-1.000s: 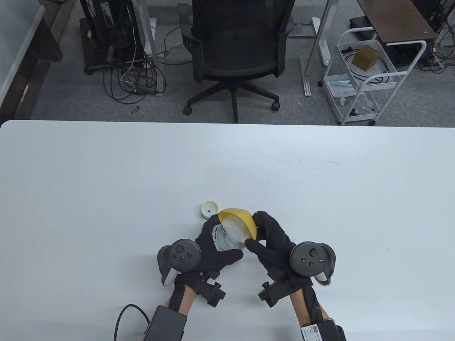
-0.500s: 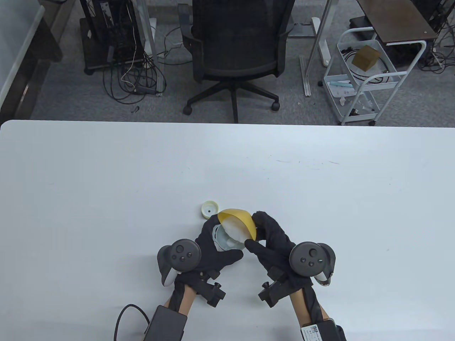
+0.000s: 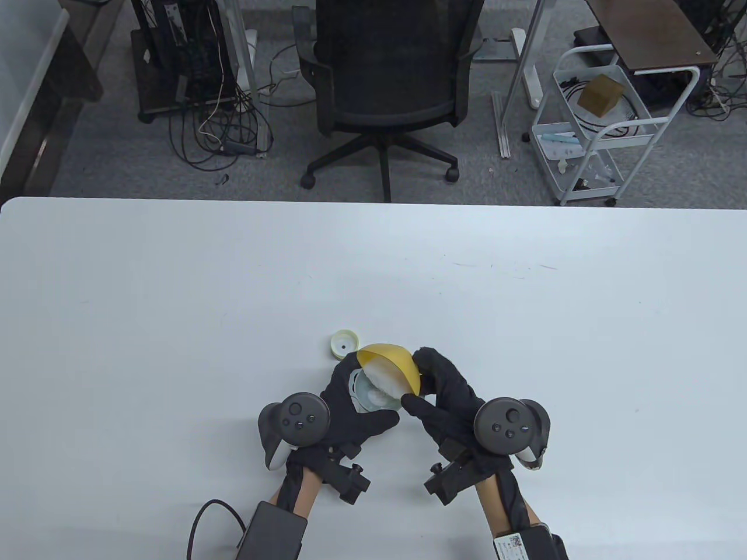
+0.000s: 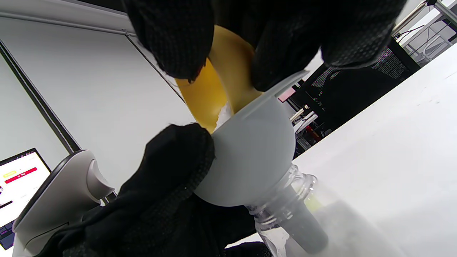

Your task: Unscrew the press dispenser and pour salt into it

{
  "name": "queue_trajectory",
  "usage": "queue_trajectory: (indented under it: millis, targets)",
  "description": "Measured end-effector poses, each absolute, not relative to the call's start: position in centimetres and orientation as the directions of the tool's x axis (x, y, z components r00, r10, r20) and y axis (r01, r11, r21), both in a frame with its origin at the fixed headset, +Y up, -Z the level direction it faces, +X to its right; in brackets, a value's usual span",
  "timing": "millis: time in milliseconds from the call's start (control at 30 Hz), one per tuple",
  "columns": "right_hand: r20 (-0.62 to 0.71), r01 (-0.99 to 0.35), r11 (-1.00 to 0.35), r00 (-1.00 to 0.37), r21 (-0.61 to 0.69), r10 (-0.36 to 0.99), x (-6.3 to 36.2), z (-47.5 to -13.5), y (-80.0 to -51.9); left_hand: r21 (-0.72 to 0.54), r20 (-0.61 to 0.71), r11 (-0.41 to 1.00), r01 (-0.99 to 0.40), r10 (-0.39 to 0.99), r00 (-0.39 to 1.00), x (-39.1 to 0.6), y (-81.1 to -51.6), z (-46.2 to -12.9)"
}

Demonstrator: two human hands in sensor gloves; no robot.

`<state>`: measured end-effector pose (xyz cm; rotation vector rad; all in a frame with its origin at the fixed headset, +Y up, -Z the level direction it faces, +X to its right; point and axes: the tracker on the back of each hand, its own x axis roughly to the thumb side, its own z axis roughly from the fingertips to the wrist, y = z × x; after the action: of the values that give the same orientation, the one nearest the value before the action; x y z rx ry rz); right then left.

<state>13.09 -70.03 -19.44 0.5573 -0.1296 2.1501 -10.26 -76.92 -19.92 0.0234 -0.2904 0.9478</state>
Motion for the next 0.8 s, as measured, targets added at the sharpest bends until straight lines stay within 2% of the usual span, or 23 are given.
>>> queue_trajectory:
  millis: [800]
  targets:
    - [0.439,-0.786,-0.608,-0.511,0.108,0.739,13.11,-19.45,-70.01,-0.107,0.255,0.586,-0.803,0.797,0.548,-10.26,-76.92,-19.92]
